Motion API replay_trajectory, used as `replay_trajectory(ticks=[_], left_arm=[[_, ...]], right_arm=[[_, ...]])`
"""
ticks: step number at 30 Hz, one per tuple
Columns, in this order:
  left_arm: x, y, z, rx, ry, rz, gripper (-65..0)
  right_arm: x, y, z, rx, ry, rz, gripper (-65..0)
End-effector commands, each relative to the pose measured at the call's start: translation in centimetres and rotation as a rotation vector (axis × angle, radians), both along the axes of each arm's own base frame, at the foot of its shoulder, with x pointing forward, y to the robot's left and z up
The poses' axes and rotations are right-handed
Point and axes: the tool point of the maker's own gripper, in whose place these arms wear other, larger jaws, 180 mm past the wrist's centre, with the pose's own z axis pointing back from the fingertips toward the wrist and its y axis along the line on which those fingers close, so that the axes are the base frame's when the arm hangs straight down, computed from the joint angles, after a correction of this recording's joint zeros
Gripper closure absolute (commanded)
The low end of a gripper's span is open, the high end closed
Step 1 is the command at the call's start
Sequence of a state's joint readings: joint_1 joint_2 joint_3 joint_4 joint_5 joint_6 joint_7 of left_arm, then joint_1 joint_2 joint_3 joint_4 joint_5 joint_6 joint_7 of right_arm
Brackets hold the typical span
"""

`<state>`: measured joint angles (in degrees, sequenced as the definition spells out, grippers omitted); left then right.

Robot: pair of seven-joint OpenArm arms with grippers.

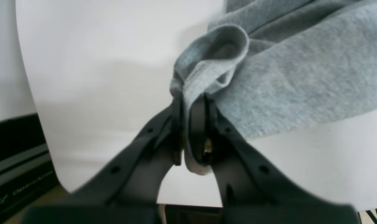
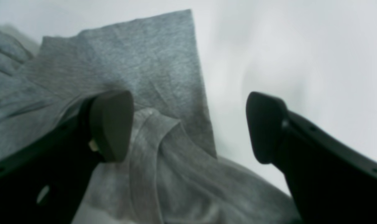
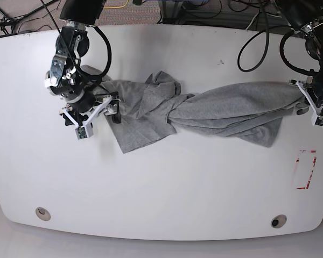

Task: Fold the T-shirt properly
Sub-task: 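Release and regrasp the shirt fabric lower down with the right gripper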

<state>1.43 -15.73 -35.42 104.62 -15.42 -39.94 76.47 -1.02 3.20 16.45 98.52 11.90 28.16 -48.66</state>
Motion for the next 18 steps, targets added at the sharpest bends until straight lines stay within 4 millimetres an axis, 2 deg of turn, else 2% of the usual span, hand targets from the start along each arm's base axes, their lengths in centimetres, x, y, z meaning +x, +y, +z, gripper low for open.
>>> replay_trajectory(ticks=[1,7,18], left_arm=[[0.7,0.4,1.3,0.025,-0.040,-0.011,0.0],[0.7,0.4,1.4,0.025,-0.042,-0.011,0.0],[0.7,0.4,1.3,0.024,-0.039,-0.009,0.0]], right_arm=[[1.7,0.2,0.3,-0.001,-0.019,0.014,-53.1],[2.9,1.5,-1.4,0.038,-0.003,0.036,-53.1],[3.2,1.4,-4.0,0.080,0.030,0.019,-53.1]])
